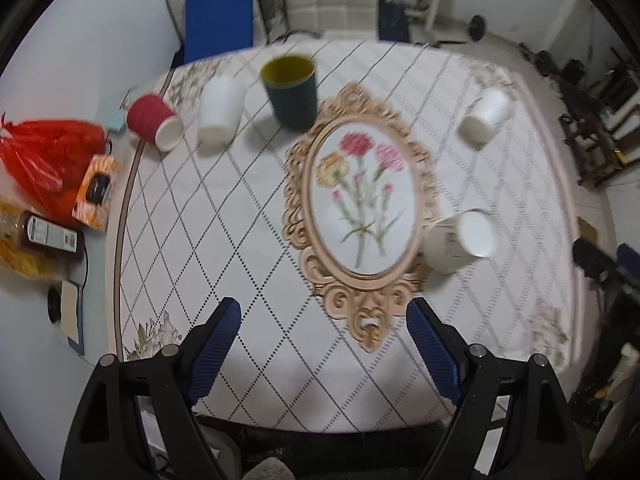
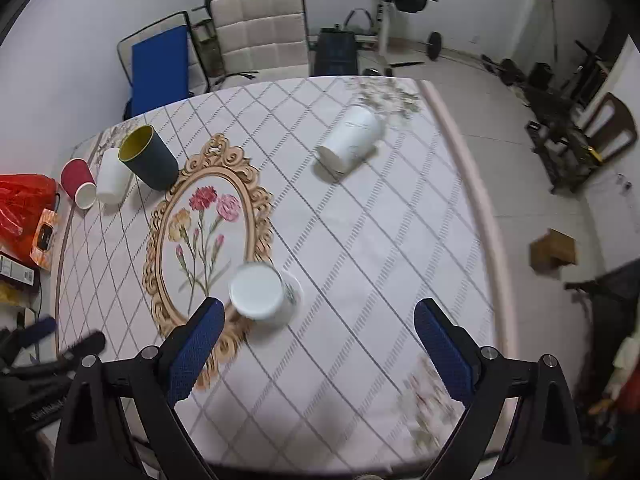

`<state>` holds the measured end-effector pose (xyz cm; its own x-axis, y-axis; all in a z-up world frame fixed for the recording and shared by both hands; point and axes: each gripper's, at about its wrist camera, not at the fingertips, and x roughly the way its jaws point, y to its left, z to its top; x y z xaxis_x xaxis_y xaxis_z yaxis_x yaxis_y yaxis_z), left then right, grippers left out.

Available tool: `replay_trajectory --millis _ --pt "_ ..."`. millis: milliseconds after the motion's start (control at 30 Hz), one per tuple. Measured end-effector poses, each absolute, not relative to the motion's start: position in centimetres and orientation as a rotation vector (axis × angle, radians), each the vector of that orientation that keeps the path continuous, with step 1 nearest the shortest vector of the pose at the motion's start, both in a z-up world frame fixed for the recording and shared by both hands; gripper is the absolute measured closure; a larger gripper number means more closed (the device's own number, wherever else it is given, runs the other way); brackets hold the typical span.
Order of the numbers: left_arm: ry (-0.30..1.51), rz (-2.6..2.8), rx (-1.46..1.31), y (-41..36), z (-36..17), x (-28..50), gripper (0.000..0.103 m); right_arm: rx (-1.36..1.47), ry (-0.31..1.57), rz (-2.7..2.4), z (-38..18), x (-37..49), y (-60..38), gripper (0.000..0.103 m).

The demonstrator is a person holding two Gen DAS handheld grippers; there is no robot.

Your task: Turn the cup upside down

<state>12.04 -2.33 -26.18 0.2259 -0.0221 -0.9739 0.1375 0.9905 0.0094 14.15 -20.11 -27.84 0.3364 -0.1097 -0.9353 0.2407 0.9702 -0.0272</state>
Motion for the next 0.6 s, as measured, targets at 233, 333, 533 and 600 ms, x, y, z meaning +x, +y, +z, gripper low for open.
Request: replay_trajectory --millis 233,333,533,600 --pt "1.252 -0.172 0.098 -3.2 -19.3 9.1 0.018 0.148 1.149 -0.261 -20.5 8.5 -19.8 0.005" --pt "1.212 -0.182 0.102 -3.6 -16.4 7.7 0.018 0.156 1.108 -0.258 -17.2 6.2 -19.7 0.005" --pt "1.134 -0.152 0.108 -4.0 -11.0 4.7 0.018 0.109 1.021 -0.271 -10.7 2.4 -19.1 0.005" --pt "1.12 -0.151 0.103 -4.1 -9.7 3.7 0.018 0.104 0.998 -0.262 -8.6 1.0 -19.0 0.005"
